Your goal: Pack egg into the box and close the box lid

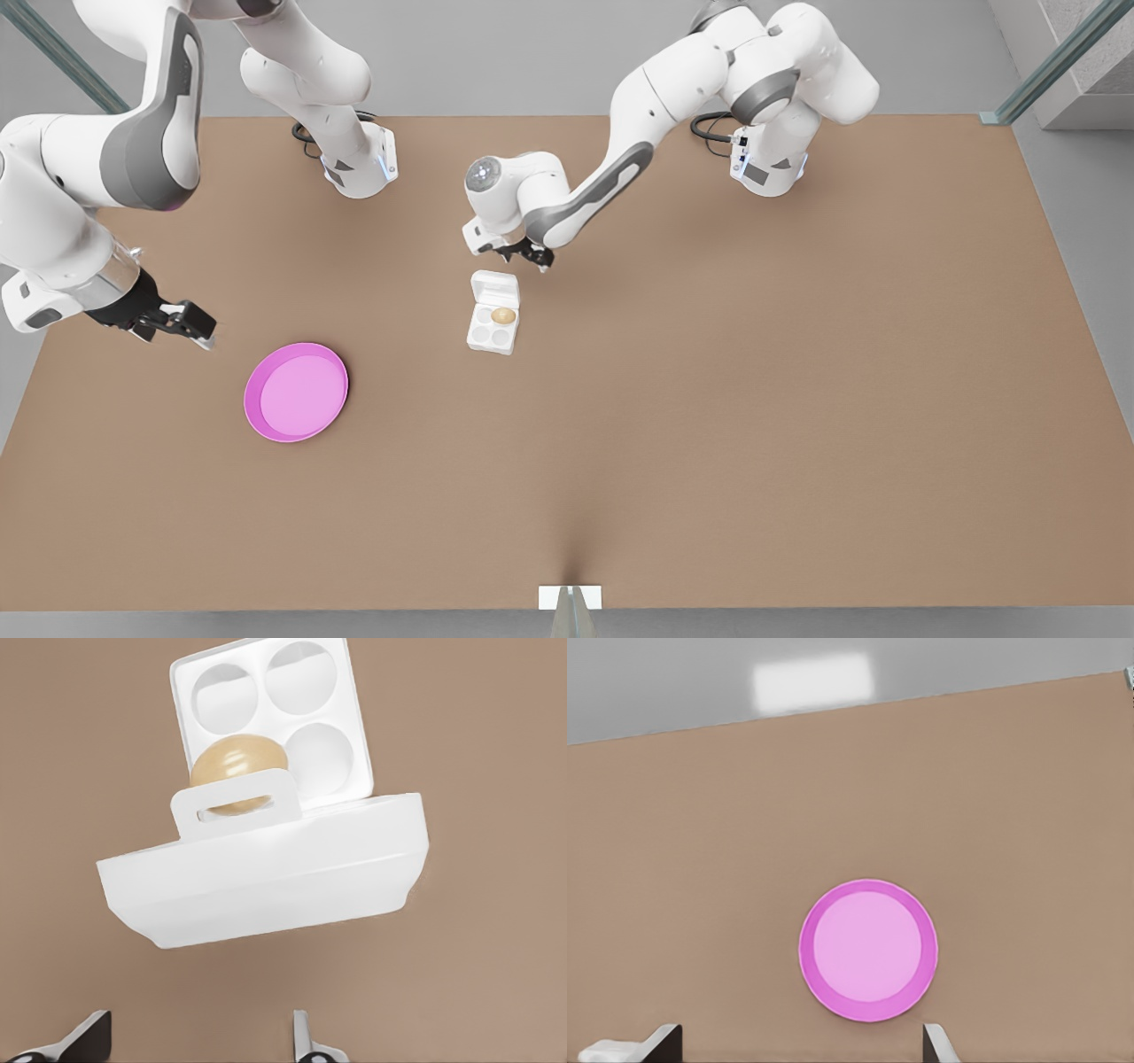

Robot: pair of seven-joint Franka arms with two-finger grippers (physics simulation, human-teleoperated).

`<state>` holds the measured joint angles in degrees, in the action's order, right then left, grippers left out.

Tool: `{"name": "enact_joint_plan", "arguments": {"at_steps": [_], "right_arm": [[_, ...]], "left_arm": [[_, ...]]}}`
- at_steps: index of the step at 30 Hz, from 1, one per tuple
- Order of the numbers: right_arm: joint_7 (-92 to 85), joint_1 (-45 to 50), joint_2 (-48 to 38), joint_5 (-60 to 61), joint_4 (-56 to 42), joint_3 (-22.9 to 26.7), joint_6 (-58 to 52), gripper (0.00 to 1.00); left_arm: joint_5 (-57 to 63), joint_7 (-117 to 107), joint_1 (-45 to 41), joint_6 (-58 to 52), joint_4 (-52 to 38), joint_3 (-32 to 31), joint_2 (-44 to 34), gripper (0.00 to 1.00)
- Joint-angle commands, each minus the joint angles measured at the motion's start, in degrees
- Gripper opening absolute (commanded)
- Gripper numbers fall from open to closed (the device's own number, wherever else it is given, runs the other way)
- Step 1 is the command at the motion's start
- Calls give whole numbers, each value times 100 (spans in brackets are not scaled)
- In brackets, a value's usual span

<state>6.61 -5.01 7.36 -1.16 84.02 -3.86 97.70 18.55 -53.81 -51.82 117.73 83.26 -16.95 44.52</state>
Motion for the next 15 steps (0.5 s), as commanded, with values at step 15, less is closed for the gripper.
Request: {"name": "enact_joint_plan", "arguments": {"at_steps": [15], "right_arm": [[-872,26,-130,-34,-35,-53,-295,100]], "left_arm": [[448,-1326,1183,506,-424,-19,-118,100]]}}
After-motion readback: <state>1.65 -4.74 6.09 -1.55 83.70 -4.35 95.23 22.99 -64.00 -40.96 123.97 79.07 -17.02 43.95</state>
